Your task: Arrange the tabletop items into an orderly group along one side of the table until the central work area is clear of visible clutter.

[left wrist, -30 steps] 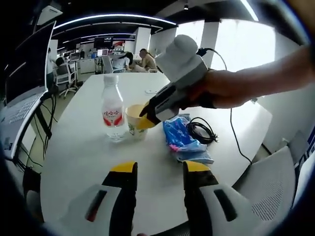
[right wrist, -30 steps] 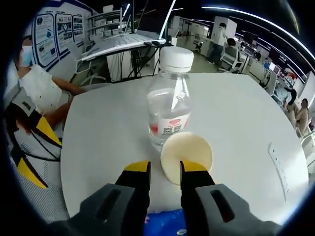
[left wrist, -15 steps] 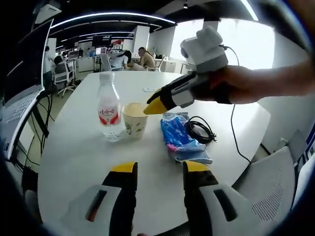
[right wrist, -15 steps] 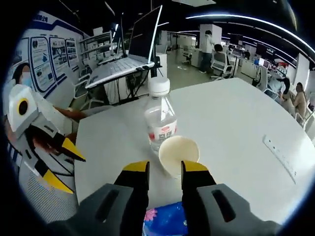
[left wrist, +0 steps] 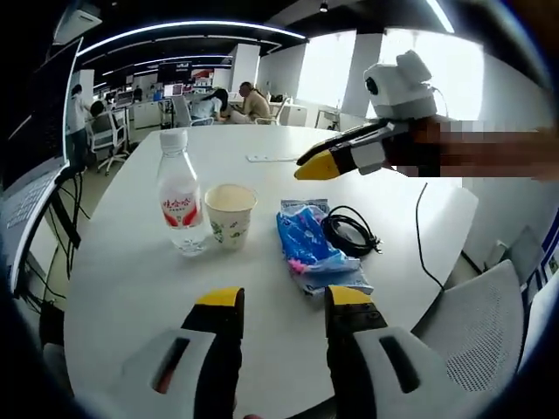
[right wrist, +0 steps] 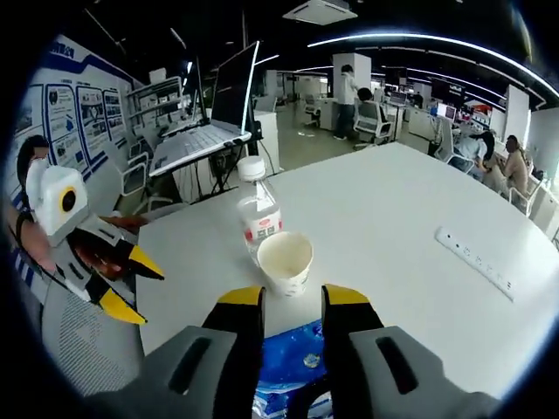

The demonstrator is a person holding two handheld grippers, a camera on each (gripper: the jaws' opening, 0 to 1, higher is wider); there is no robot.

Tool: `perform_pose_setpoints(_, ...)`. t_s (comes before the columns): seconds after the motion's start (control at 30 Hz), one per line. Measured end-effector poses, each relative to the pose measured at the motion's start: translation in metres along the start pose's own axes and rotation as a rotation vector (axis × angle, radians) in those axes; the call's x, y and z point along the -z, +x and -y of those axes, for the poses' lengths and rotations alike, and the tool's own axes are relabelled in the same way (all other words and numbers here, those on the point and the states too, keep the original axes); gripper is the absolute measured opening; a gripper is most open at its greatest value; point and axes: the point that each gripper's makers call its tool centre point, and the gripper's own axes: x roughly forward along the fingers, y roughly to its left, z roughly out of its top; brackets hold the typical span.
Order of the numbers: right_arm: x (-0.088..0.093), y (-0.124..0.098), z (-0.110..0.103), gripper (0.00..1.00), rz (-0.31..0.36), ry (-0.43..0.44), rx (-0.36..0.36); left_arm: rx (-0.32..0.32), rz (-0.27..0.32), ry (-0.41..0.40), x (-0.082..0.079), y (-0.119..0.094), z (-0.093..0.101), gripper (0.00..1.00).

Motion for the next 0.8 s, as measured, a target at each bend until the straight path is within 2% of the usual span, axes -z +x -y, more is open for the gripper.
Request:
perform_pose_setpoints(0.23,0.030,-0.029,0.008,0.24,-0.029,0.010,0.034,0.028,-0.027,0.051,0.003,-0.001,0.017,0.36)
perform_pose_setpoints(0.8,0.087,-0.080,0.029,0.24,-0.037,0.118,0.114,0.047,-0.037,0.073,-0.006,0.012,0.029,0.36)
